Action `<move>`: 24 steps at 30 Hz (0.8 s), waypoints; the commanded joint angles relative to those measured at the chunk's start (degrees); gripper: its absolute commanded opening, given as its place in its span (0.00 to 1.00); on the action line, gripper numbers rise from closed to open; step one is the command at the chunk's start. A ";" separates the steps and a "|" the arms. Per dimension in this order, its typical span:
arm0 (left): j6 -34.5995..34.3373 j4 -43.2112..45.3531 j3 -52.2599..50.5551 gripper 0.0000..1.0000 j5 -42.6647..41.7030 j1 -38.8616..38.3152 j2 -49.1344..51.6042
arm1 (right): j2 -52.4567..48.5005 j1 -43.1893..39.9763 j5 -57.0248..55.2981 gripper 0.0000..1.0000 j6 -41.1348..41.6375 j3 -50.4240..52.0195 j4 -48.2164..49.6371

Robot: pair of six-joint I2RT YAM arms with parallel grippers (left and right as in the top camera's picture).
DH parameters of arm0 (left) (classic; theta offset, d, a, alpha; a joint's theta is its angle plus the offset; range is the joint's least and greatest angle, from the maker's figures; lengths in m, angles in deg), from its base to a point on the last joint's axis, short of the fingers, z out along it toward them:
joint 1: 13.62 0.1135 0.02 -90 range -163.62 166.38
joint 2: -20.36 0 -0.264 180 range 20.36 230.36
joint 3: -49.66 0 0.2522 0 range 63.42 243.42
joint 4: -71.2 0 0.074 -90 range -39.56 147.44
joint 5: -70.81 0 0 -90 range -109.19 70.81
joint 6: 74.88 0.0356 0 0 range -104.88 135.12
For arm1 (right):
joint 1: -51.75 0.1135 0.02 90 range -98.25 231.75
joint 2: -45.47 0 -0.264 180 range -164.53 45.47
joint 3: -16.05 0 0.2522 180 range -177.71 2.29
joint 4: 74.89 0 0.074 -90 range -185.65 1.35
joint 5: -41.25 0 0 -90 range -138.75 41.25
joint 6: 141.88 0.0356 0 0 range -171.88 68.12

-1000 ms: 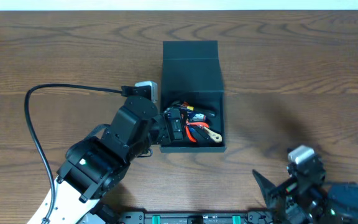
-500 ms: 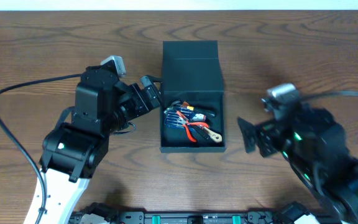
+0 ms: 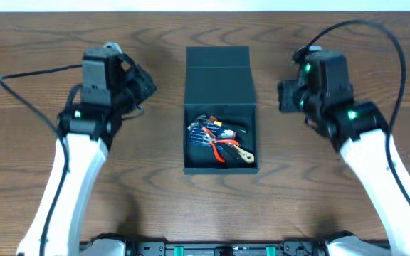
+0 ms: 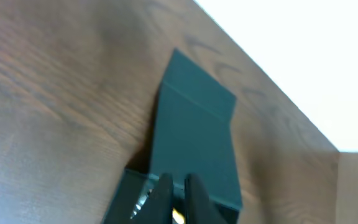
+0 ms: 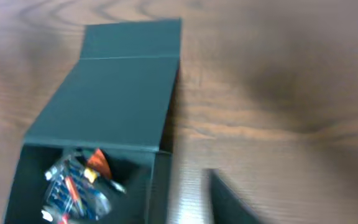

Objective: Pack container
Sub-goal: 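Move both grippers to the raised box lid on either side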

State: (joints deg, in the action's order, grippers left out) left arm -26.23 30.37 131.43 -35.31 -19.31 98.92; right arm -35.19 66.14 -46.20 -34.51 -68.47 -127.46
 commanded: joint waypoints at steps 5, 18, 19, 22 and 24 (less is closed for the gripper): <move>-4.46 6.36 1.07 0.06 -16.35 8.44 12.63 | -11.89 -10.08 19.78 0.01 14.45 -1.53 5.01; -16.63 8.83 2.03 0.06 -32.98 10.71 35.19 | -29.40 -12.79 29.44 0.01 24.02 -1.53 11.23; -16.63 9.51 2.38 0.06 -34.69 10.67 36.52 | -30.62 -12.74 30.62 0.01 24.44 -1.53 12.22; -16.70 11.72 3.34 0.06 -38.25 9.94 39.19 | -33.77 -12.35 32.89 0.01 26.56 -1.53 14.40; -16.85 11.85 4.20 0.05 -38.53 9.11 40.33 | -35.41 -11.85 34.14 0.01 27.06 -1.53 15.89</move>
State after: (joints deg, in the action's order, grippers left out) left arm -42.18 41.76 132.85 -69.17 -9.04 138.27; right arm -68.55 53.60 -16.32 -10.18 -68.82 -112.53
